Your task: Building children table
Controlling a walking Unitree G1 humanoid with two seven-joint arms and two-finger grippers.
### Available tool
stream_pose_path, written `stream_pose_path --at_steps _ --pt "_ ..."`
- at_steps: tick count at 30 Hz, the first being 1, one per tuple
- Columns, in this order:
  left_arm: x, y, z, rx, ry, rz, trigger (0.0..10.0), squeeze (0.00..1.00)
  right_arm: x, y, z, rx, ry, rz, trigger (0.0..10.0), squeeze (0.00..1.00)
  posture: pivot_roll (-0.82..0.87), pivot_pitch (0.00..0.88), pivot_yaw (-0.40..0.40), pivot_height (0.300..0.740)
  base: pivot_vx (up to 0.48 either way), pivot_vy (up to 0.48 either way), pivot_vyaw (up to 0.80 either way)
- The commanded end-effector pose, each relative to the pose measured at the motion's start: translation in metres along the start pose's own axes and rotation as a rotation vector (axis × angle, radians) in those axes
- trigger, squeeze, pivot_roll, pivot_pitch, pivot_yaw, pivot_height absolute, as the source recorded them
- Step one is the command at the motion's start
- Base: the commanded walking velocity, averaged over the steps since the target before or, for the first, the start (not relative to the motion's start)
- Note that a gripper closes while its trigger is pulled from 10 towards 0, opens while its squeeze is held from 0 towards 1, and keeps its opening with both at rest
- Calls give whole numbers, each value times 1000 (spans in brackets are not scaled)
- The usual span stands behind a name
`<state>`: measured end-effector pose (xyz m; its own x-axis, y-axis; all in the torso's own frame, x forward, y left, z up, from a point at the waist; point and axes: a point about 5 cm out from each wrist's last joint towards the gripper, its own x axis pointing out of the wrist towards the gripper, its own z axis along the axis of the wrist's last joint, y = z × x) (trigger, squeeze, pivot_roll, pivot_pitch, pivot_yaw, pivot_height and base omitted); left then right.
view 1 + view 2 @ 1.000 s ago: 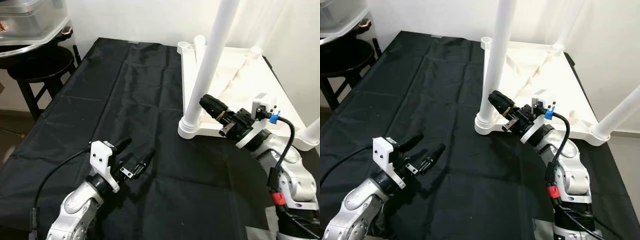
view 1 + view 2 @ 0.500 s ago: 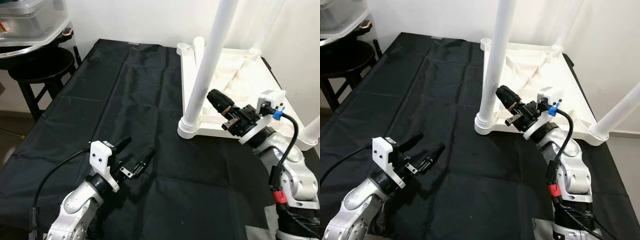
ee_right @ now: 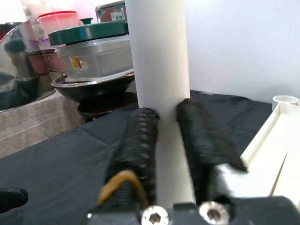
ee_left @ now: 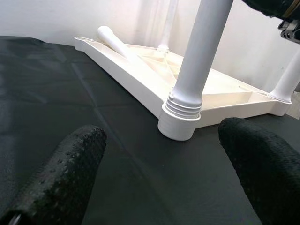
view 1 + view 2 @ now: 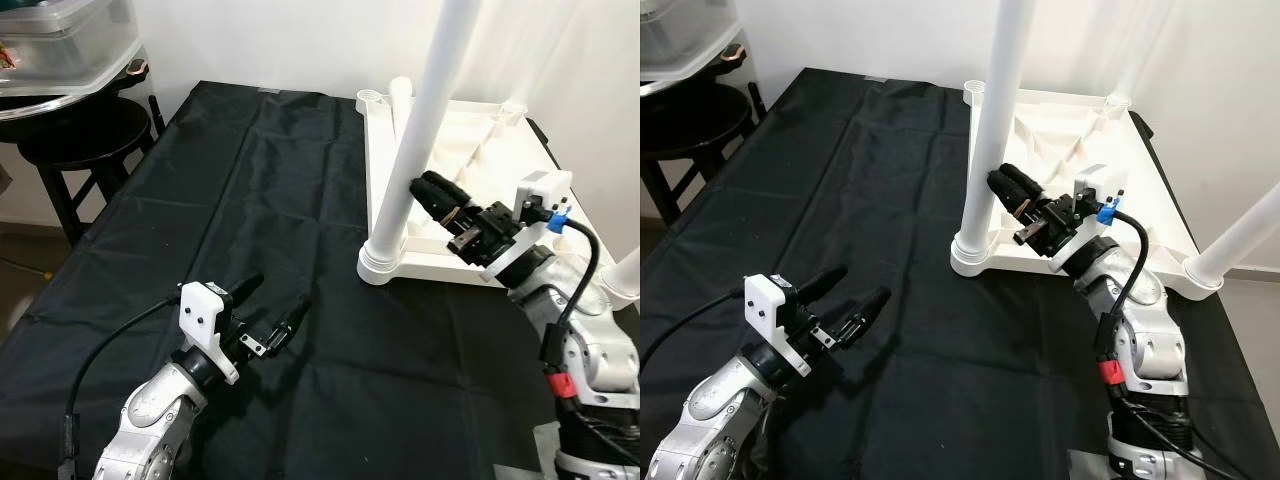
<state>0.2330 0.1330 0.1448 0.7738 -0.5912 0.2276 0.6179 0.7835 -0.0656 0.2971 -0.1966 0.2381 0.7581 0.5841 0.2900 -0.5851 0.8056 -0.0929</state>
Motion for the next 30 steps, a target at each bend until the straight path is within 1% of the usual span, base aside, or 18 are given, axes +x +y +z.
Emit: stream_pose_path --at_steps 1,10,11,12,13,15,17,20,21,22,23,25,28,29,30 --pt "-2 -3 -4 -9 12 1 10000 0 1 1 -1 2 -2 19 10000 1000 -10 117 -70 740 0 0 0" --pt "-2 -3 -3 -9 9 2 10000 0 3 -3 -5 -13 18 11 10000 1000 -9 127 -66 740 0 0 0" --pt "-2 -3 -2 -9 9 2 10000 0 4 -3 -5 -19 26 34 10000 1000 -6 130 -67 740 0 0 0" --pt "-3 -4 -2 -9 9 2 10000 0 7 -9 -4 -72 61 70 10000 1000 -5 134 -67 740 0 0 0" --pt "-3 -4 -2 -9 8 2 10000 0 8 -13 -4 -99 83 78 10000 1000 -5 134 -67 740 0 0 0" --pt "-3 -4 -2 -9 8 2 10000 0 9 -16 -4 -115 96 80 10000 1000 -5 134 -67 740 0 0 0" --pt "-3 -4 -1 -8 6 3 10000 0 15 -22 -6 -157 138 86 10000 1000 -4 145 -64 740 0 0 0" --pt "-3 -5 0 -8 6 3 10000 0 18 -24 -7 -169 157 92 10000 1000 -4 145 -64 740 0 0 0" --pt "-3 -5 0 -8 6 2 10000 0 25 -25 -9 -187 177 107 10000 0 0 150 -66 740 0 0 0" --pt "-3 -6 1 -8 6 1 10000 0 30 -26 -10 -198 189 118 10000 0 0 150 -66 740 0 0 0" --pt "-3 -6 1 -8 6 1 10000 0 30 -26 -10 -198 189 118 10000 0 0 150 -66 740 0 0 0" --pt "-4 -8 2 -9 5 0 10000 0 40 -27 -10 -210 190 134 10000 0 11 162 -71 740 0 0 0" --pt "-5 -10 3 -9 3 2 10000 0 48 -30 -9 -218 189 141 10000 0 14 171 -72 740 0 0 0" --pt "-6 -10 4 -9 3 3 10000 0 51 -31 -9 -212 185 145 0 0 14 178 -72 740 0 0 0" --pt "-7 -11 5 -10 2 3 10000 0 53 -31 -8 -208 182 147 0 0 14 178 -72 740 0 0 0"
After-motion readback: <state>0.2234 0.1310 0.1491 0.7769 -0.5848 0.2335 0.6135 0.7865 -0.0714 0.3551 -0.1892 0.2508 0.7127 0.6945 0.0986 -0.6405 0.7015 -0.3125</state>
